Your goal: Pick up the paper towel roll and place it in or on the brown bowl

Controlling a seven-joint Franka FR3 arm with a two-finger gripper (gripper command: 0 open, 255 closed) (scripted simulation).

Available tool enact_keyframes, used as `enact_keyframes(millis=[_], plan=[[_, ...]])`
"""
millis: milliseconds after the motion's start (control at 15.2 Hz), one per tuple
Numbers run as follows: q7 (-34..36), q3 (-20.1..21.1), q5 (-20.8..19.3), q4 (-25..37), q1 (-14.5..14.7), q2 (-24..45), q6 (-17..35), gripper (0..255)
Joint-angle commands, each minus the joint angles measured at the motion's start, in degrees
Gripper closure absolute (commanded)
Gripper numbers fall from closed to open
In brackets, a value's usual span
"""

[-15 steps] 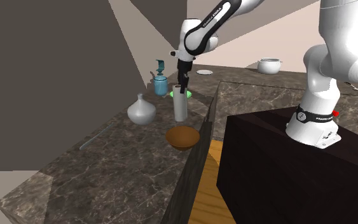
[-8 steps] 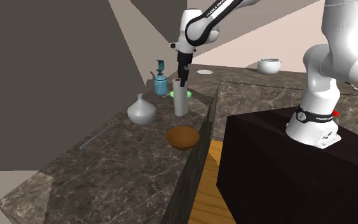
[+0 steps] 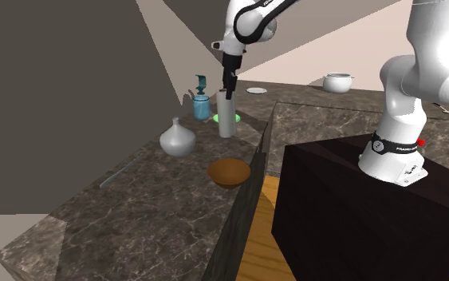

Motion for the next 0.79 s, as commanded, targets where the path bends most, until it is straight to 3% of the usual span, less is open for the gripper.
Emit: enact_keyframes(millis=[0, 726], plan=[[0.3, -0.2, -0.6, 0.5, 0.1, -0.7, -1.2, 255], [19.9, 4.9, -12.0, -7.2, 8.2, -16.2, -7.1, 255]])
